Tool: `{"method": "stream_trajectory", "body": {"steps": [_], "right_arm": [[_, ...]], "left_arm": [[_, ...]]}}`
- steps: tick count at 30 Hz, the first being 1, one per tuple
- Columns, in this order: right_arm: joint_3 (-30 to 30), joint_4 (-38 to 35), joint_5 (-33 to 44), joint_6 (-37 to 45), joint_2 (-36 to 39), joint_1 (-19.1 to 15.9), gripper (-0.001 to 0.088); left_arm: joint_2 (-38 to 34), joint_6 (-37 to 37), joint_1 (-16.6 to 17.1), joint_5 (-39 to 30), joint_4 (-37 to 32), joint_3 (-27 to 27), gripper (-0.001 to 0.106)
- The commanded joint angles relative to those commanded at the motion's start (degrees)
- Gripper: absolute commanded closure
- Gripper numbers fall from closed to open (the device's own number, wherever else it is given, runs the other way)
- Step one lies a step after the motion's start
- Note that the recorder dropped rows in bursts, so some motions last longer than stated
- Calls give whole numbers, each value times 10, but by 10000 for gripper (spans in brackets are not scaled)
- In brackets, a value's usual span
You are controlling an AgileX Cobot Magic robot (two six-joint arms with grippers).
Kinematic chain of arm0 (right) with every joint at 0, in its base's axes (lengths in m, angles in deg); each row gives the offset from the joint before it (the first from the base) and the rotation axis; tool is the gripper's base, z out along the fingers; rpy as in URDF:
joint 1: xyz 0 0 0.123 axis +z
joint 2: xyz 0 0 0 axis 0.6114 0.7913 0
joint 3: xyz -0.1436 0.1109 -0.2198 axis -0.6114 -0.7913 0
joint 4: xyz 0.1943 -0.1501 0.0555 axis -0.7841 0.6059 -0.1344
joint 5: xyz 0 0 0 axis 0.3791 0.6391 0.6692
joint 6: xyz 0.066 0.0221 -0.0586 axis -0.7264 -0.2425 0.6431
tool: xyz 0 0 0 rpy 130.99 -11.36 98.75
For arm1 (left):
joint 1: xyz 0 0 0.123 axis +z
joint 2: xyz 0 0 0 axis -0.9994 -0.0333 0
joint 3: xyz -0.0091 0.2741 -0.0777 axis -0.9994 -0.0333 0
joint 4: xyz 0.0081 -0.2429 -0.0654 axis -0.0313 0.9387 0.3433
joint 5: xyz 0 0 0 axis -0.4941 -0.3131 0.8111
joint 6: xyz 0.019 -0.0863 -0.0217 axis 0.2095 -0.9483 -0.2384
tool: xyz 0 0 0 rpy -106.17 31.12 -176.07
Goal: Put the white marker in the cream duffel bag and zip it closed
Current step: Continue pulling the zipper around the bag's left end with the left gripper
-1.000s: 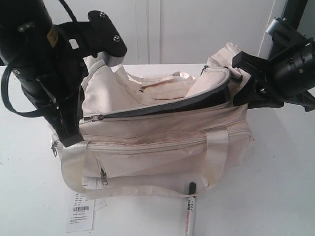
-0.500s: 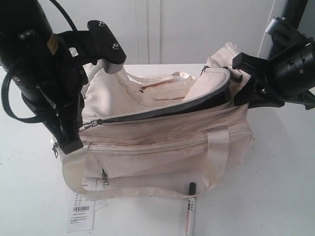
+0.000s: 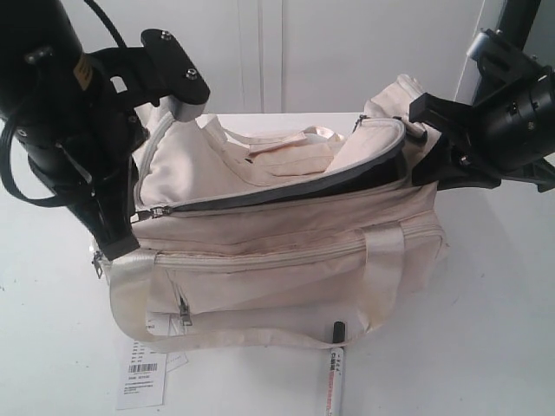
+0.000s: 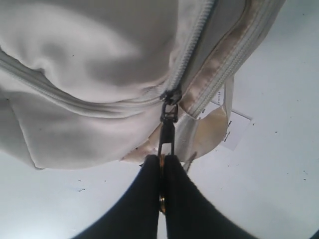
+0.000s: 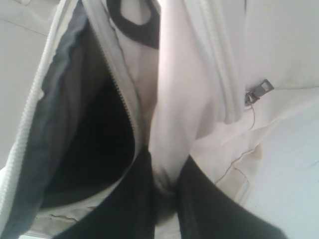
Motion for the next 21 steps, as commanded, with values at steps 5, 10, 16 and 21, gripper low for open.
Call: {"method": "stream_trajectory", "body": {"steps": [5, 10, 16, 21], "right_arm": [[0, 0, 0, 0, 0, 0, 868], [0, 0, 0, 0, 0, 0, 868], [0, 1, -1, 0, 0, 0, 868], [0, 1, -2, 0, 0, 0, 868]], "left_arm": [[0, 0, 0, -6, -6, 0, 1053], [0, 0, 0, -12, -13, 0, 1053], [0, -15, 0, -19, -38, 0, 1053], [0, -19, 0, -19, -53, 0, 1053]]}}
